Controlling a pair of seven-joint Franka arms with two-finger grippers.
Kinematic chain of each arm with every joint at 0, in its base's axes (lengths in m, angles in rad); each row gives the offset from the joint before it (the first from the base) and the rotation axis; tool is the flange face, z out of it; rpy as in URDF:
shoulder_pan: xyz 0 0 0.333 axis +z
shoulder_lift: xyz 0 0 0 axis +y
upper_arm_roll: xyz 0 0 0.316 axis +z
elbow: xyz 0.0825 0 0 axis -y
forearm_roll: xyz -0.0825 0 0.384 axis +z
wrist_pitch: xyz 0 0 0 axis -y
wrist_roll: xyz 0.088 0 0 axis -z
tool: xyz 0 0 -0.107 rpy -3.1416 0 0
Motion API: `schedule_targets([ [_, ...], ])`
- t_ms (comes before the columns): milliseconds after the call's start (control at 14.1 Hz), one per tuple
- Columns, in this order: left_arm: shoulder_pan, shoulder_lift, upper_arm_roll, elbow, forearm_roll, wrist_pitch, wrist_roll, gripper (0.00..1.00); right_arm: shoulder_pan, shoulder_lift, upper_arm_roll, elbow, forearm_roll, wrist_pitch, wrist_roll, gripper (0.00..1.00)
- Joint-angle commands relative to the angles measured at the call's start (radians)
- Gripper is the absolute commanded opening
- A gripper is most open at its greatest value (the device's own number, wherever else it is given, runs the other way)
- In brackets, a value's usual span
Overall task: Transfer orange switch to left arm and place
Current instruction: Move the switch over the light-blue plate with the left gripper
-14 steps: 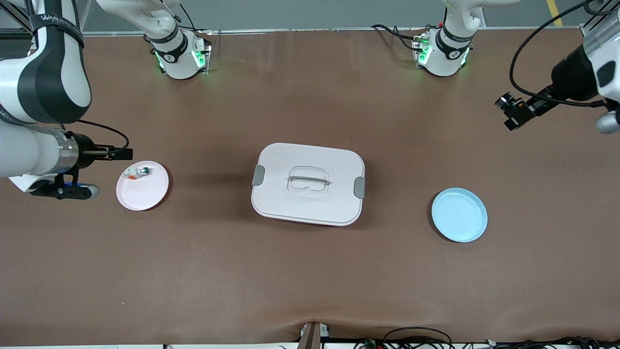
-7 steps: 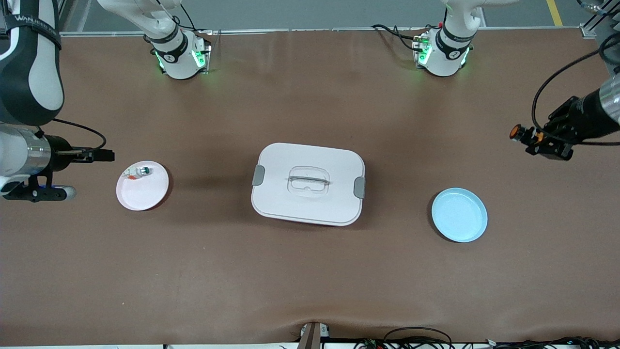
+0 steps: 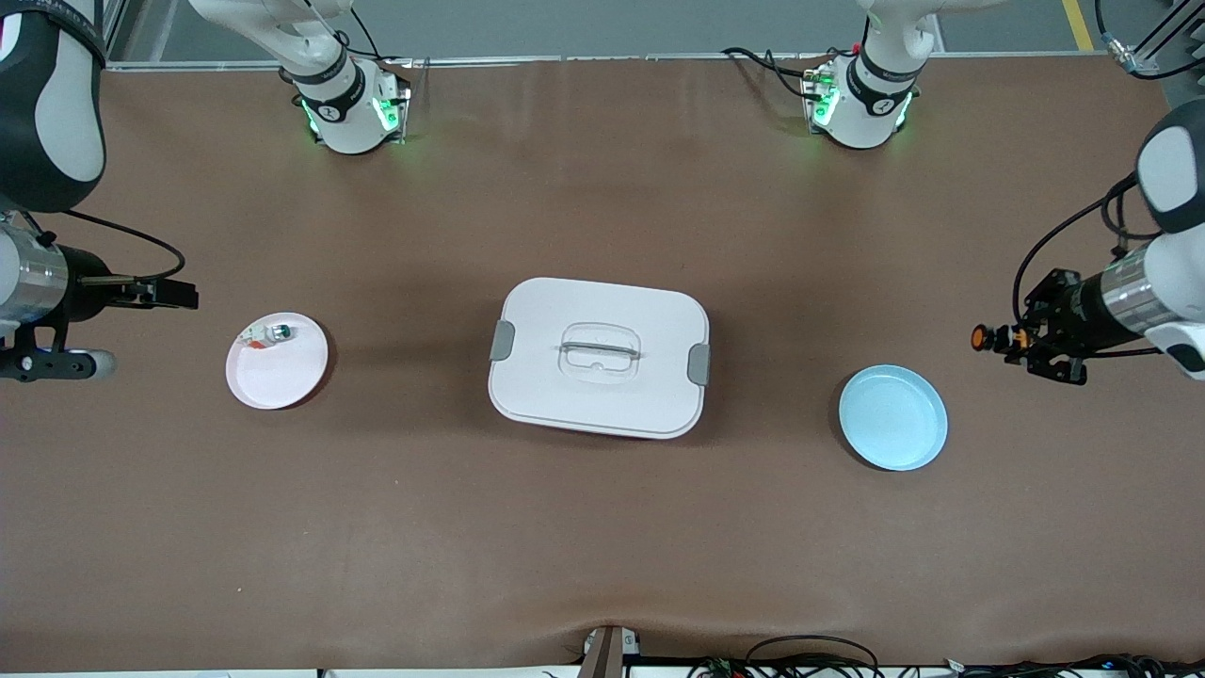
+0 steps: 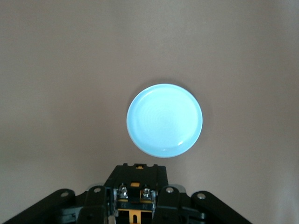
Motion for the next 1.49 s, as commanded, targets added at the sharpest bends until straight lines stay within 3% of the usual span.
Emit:
schedule_targets([
  [0,0.006,-0.030,-0.003,-0.136,0.018,0.132,-0.047,0.00,-0.047,-0.008,0.010,0.031,-0.005,-0.013,0.000,1.00],
  [213,0.003,-0.023,-0.005,-0.259,0.020,0.286,-0.062,0.00,-0.055,-0.020,0.008,0.044,0.009,-0.017,0.004,1.00],
  [426,-0.004,0.036,-0.006,-0.313,0.020,0.394,-0.064,0.00,-0.100,-0.080,0.008,0.044,0.021,-0.049,-0.003,1.00],
  [640,-0.033,0.121,-0.005,-0.322,0.038,0.491,-0.105,0.00,-0.101,-0.097,0.020,0.042,0.029,-0.052,0.010,1.00],
  [853,-0.039,0.200,-0.011,-0.319,0.197,0.560,-0.241,0.00,-0.087,-0.100,0.017,0.036,0.032,-0.049,0.006,1.00],
  [1137,-0.036,0.273,-0.012,-0.295,0.212,0.621,-0.251,0.00,-0.140,-0.102,0.011,0.042,0.124,-0.046,-0.008,1.00],
  [1421,-0.030,0.327,-0.014,-0.249,0.215,0.637,-0.251,0.00,-0.124,-0.109,0.014,0.103,0.112,-0.050,-0.049,1.00],
])
